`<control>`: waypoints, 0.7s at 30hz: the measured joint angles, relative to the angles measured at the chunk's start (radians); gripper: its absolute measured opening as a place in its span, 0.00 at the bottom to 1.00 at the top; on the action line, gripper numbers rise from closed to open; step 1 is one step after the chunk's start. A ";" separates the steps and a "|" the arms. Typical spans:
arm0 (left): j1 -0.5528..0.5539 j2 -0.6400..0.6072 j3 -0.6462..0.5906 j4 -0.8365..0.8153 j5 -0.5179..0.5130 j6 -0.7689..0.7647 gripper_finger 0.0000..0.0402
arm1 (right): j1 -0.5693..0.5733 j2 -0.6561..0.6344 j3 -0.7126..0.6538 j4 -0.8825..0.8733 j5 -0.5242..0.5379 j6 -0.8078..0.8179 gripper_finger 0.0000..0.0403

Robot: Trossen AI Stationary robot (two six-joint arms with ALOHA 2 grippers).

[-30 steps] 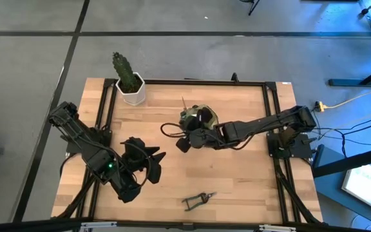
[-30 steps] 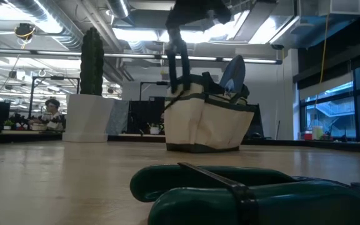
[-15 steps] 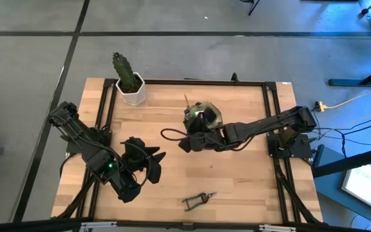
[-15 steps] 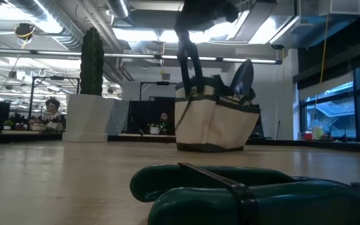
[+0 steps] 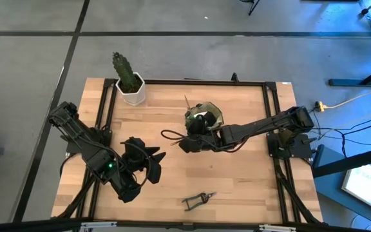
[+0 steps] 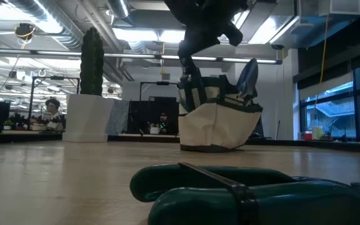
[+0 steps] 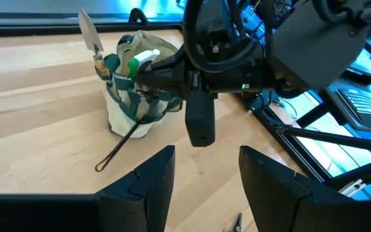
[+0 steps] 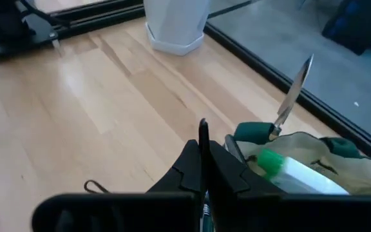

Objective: Pick & Place Garden tools in Gardening bag
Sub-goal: Put the top shear scissor into the gardening bag

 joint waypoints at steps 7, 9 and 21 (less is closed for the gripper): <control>0.000 0.000 0.000 -0.008 0.000 0.001 0.42 | 0.009 -0.020 -0.002 0.077 0.055 -0.095 0.02; 0.000 0.000 0.000 -0.015 0.000 0.000 0.42 | 0.009 -0.031 -0.001 0.087 0.062 -0.126 0.02; 0.001 0.000 0.000 -0.030 -0.003 0.000 0.42 | -0.007 -0.062 -0.001 -0.028 0.048 -0.162 0.02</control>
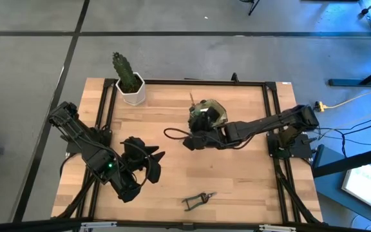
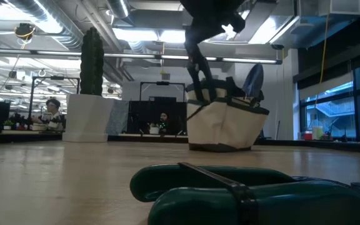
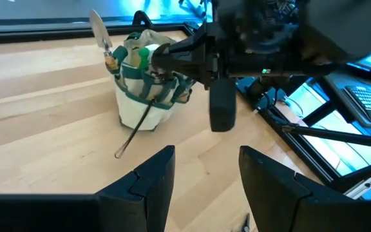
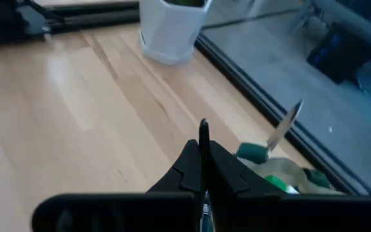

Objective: Pick & Place Garden tools in Gardening bag
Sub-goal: Put the top shear scissor into the gardening bag

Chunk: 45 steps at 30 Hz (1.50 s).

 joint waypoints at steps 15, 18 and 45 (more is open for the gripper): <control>0.000 0.000 0.000 0.006 -0.001 -0.021 0.42 | -0.030 0.002 -0.059 0.205 -0.120 0.044 0.02; -0.001 0.000 0.000 0.007 0.001 -0.021 0.42 | -0.027 0.002 -0.061 0.250 -0.121 0.047 0.02; -0.001 0.000 0.000 0.000 0.010 -0.025 0.42 | -0.039 0.003 -0.057 0.185 -0.079 0.019 0.02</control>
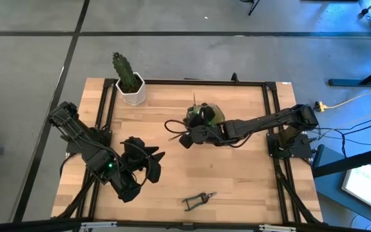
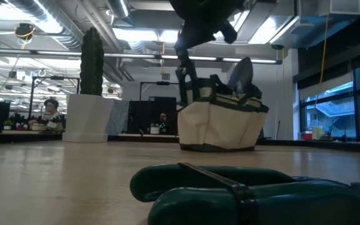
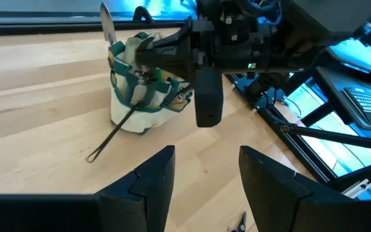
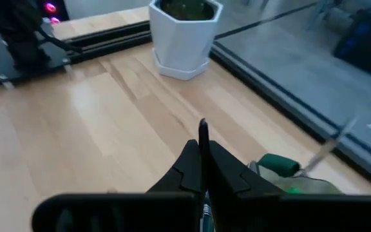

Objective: Pick & Place Garden tools in Gardening bag
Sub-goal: Put the top shear scissor into the gardening bag

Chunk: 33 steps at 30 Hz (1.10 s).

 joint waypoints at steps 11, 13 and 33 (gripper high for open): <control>0.000 0.000 0.000 0.001 0.000 -0.018 0.42 | 0.002 0.000 -0.034 0.293 -0.095 0.003 0.02; 0.000 0.000 0.000 0.002 0.000 -0.019 0.42 | 0.002 0.000 -0.034 0.308 -0.101 0.002 0.02; 0.003 0.000 0.000 -0.005 0.001 0.006 0.42 | 0.055 -0.003 0.009 0.120 0.164 -0.039 0.02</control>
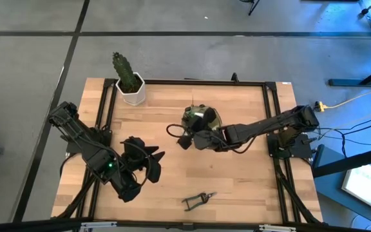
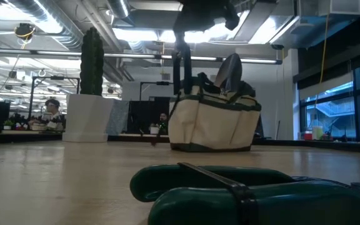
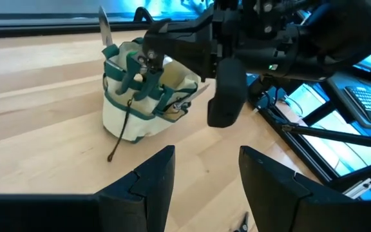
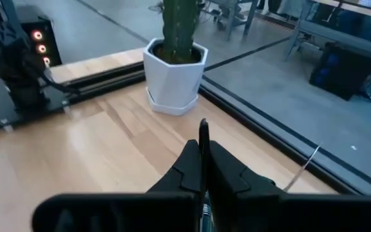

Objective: Pick & Place Garden tools in Gardening bag
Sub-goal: Put the top shear scissor into the gardening bag

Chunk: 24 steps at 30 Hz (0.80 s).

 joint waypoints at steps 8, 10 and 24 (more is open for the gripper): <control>0.006 0.000 0.000 -0.003 0.000 0.001 0.42 | -0.012 0.000 0.000 -0.071 -0.038 0.021 0.02; 0.006 0.000 0.000 -0.003 0.000 0.001 0.42 | -0.015 0.000 0.000 -0.101 -0.040 0.045 0.02; 0.011 0.000 0.000 -0.003 0.005 0.001 0.42 | -0.037 0.035 0.000 -0.132 -0.081 0.107 0.02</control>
